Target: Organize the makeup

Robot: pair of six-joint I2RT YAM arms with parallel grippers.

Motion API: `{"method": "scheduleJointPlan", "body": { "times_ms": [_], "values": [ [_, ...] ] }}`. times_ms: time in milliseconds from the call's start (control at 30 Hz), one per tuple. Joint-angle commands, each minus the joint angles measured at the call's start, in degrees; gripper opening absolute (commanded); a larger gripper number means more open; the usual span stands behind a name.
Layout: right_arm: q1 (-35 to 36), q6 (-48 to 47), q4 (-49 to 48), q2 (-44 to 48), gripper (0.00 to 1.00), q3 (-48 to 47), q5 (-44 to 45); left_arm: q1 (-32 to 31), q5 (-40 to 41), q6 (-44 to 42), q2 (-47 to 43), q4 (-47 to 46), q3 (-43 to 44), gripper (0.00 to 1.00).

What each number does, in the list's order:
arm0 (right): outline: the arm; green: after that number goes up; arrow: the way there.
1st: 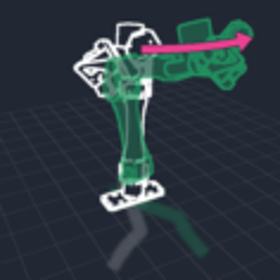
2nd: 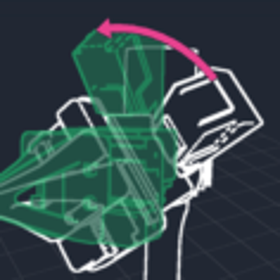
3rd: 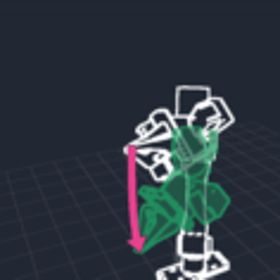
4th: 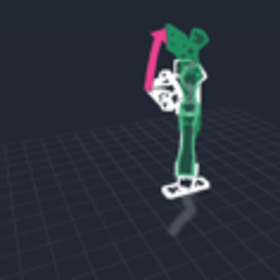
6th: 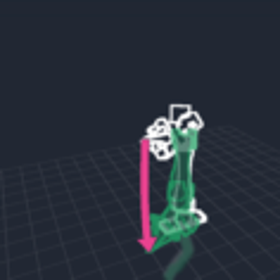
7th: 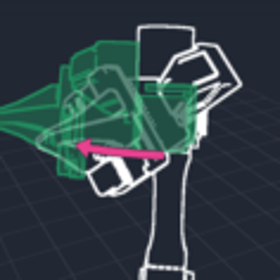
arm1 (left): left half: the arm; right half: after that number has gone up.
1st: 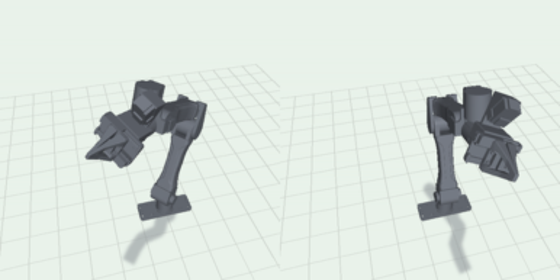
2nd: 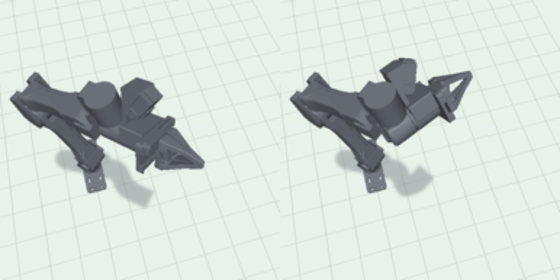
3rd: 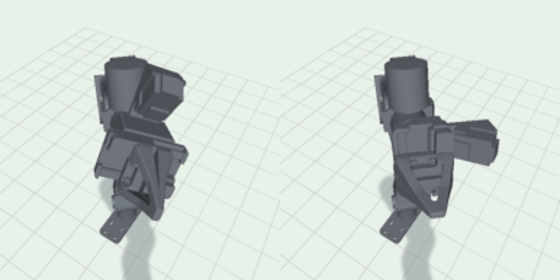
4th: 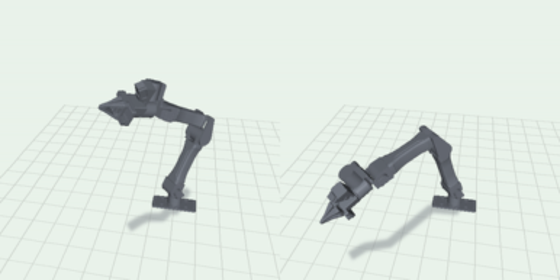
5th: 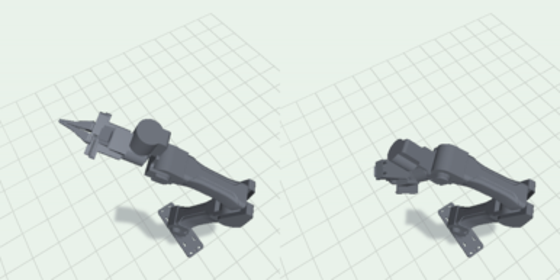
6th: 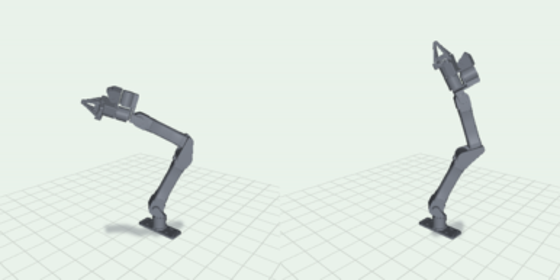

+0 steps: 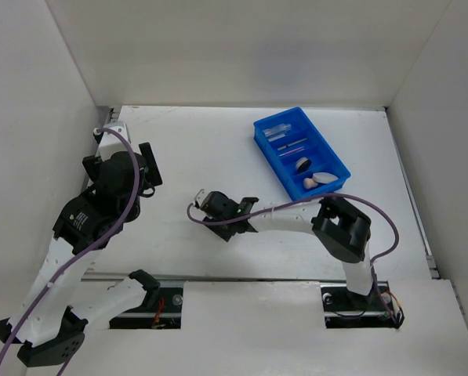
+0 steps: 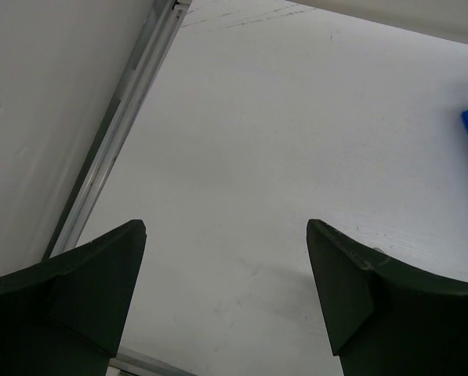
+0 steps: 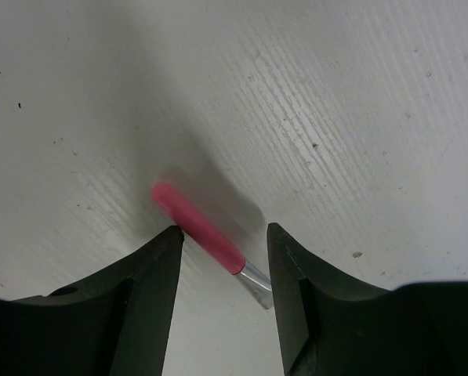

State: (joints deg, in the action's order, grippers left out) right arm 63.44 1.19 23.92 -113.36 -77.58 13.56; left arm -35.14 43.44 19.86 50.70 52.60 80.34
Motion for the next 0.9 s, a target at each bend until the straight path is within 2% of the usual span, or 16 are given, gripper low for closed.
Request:
{"method": "scheduleJointPlan", "body": {
  "times_ms": [0, 133, 200, 333, 400, 467, 700, 867],
  "values": [
    [-1.12, -0.66, -1.69, -1.16, 0.53, -0.11, -1.34, -0.02, 1.56, -0.35, -0.78, 0.14, 0.52, 0.81],
    [-2.35, -0.05, -1.69, -1.69, 0.42, 0.94, -2.66, -0.02, 1.56, -0.35, -0.78, 0.14, 0.52, 0.81],
    [-3.76, 0.65, -1.69, -1.69, 0.33, 0.94, -4.68, -0.02, 1.56, -0.35, -0.78, 0.14, 0.52, 0.81],
    [-8.32, 4.34, -1.69, -2.22, 0.33, 0.33, -12.05, -0.02, 1.56, -0.35, -0.78, 0.14, 1.05, 0.81],
    [-10.25, 4.87, -1.69, -2.74, 0.29, -1.07, -13.64, -0.02, 1.56, -0.35, -0.78, 0.14, 1.05, 0.81],
    [-11.49, 4.87, 0.41, -3.88, 0.20, -2.31, -13.65, -0.02, 1.56, -0.35, -0.78, -0.39, 1.05, 0.81],
    [-12.55, 8.98, 5.42, -2.65, 0.07, -9.68, -7.33, -0.02, 1.03, -0.87, -0.78, -0.39, 1.05, 0.81],
    [-18.43, 16.98, 11.40, -0.28, 0.05, -23.45, -1.70, -0.02, 1.03, -0.87, -0.78, -0.92, 1.05, 0.81]
  ]
}}
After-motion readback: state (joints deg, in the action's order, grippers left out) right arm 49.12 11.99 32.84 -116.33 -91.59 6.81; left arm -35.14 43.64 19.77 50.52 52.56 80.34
